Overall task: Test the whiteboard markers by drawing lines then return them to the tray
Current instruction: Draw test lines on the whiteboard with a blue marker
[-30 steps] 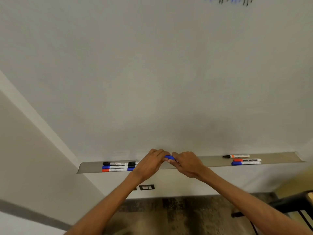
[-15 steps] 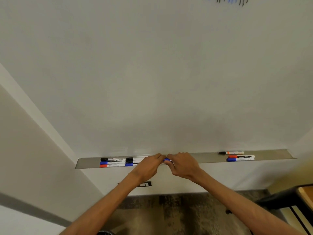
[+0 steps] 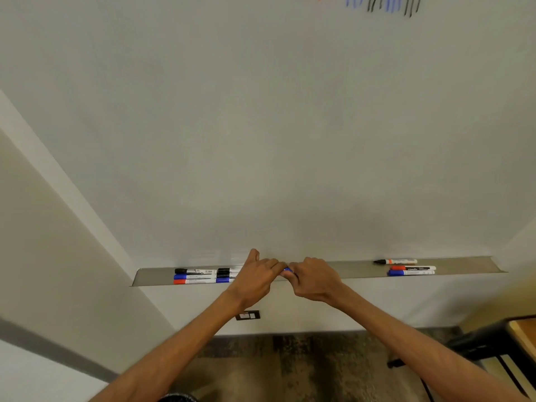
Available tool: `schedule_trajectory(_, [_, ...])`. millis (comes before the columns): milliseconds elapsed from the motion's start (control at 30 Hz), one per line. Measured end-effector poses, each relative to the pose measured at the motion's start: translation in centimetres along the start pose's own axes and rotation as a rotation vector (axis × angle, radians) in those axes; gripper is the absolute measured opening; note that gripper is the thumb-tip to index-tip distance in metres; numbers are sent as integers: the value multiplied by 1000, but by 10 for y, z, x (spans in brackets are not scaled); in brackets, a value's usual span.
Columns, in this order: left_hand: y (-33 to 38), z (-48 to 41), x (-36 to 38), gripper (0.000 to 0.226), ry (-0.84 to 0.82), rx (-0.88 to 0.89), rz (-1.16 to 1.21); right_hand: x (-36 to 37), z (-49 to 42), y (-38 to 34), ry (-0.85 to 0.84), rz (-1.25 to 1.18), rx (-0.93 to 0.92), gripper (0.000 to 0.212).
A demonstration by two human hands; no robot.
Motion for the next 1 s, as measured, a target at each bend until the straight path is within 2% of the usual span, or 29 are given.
schedule_trajectory(200, [-9,0,-13,40,24,-48,15,-6,-1,7,61,-132,91,66])
schedule_trajectory(300, [-15,-2,-29,28,127,-195,101,-22,-2,7,153,-245,151,65])
schedule_trajectory(400, [-22,-5,-48,20,330,-346,187,-47,-11,-1,185,-342,254,41])
schedule_trajectory(533, [-32,-26,-77,16,474,-440,316,-87,-31,-19,244,-610,290,8])
schedule_trajectory(567, [-34,-33,-87,14,514,-455,333,-99,-36,-24,262,-677,283,5])
schedule_trajectory(667, [-41,-53,-120,13,653,-459,326,-140,-51,-43,356,-796,193,15])
schedule_trajectory(733, [-46,-66,-142,21,747,-452,292,-167,-60,-55,435,-804,91,18])
schedule_trajectory(867, [-61,-92,-190,35,925,-415,215,-221,-76,-72,589,-731,-120,10])
schedule_trajectory(1000, [-80,-116,-244,42,1050,-339,90,-275,-88,-83,661,-829,-228,24])
Point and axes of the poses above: each hand's wrist, its own z-axis away from the middle knuckle, its own x-axis out of the palm, y = z × x, the point moved 3 cm from there along -z, towards the middle knuckle, and after that the axes turned 12 degrees about x, right-handed, at the moved point
